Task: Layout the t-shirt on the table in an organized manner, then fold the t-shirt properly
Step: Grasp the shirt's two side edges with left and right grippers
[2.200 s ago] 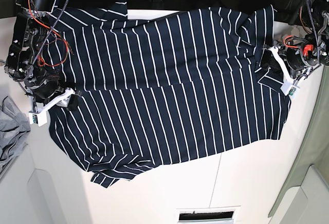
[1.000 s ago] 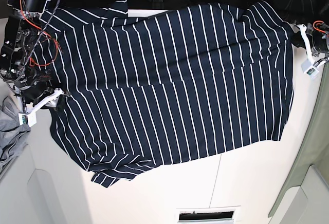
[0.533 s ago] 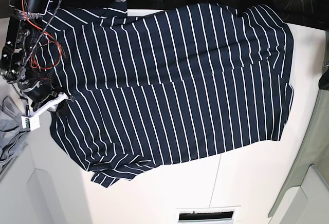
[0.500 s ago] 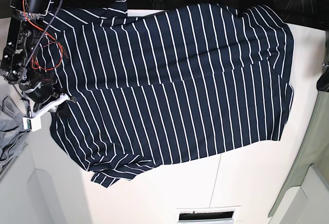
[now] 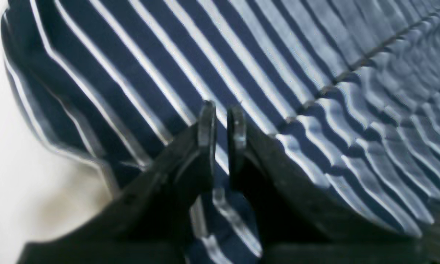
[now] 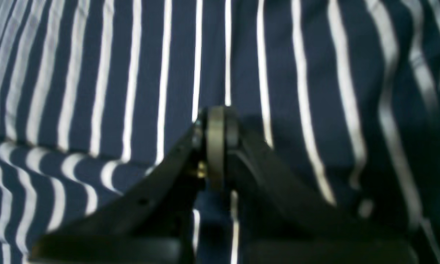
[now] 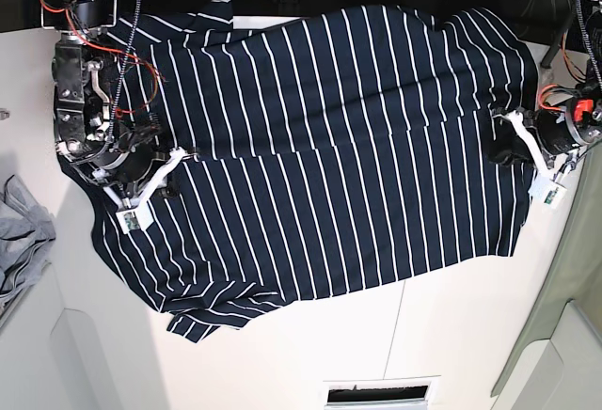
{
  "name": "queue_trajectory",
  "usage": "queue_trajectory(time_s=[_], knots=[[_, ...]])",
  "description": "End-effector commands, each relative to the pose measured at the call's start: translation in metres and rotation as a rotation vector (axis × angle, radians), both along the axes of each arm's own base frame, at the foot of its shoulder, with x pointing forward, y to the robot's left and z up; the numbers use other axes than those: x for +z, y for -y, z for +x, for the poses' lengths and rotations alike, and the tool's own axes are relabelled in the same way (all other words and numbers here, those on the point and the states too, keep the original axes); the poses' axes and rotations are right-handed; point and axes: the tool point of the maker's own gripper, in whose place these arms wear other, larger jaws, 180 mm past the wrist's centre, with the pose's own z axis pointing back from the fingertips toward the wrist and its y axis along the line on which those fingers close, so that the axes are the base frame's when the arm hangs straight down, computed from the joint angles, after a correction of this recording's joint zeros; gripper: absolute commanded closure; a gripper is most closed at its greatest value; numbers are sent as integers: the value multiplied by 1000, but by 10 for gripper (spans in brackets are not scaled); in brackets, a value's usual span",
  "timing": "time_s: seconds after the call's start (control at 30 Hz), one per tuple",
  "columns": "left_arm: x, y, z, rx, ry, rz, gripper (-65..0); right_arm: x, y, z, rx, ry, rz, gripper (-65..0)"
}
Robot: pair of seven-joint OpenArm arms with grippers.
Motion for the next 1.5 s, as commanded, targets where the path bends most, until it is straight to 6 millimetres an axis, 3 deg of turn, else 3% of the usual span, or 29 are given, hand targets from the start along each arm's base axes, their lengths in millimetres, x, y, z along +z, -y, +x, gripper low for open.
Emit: queue_trajectory(time_s=[0.0, 0.2, 0.37, 0.6, 0.73, 0.83, 0.9, 0.97, 1.07, 1.33, 1.47], knots=[[8, -16, 9, 25, 33, 53, -69, 14, 4, 19, 3, 60, -10, 0], [-29, -60, -17, 133, -99, 116, -69, -13, 26, 24, 3, -19, -26, 0], [-34, -63, -16, 138, -93, 99, -69, -13, 43, 24, -29, -29, -14, 0], [-17, -70, 22, 151, -54, 120, -69, 7, 36, 39, -46, 23, 58, 0], [11, -78, 40, 151, -14, 104, -69, 28, 32, 47, -28, 59, 50, 0], [38, -68, 47, 81, 35, 66, -69, 49, 33, 48, -25, 74, 47, 0], [46, -50, 40, -7, 22, 37, -69, 59, 38, 45, -35, 72, 44, 0], [50, -20, 27, -125, 8, -23, -69, 65, 45, 38, -54, 68, 56, 0], [49, 7, 4, -215, -11, -77, -69, 63, 53, 22, -81, 38, 84, 0], [12, 28, -65, -262, -158, -106, -69, 31, 64, -52, -92, -72, 124, 0], [-9, 38, -89, -250, -201, -114, -69, 18, 64, -75, -75, -115, 123, 0]])
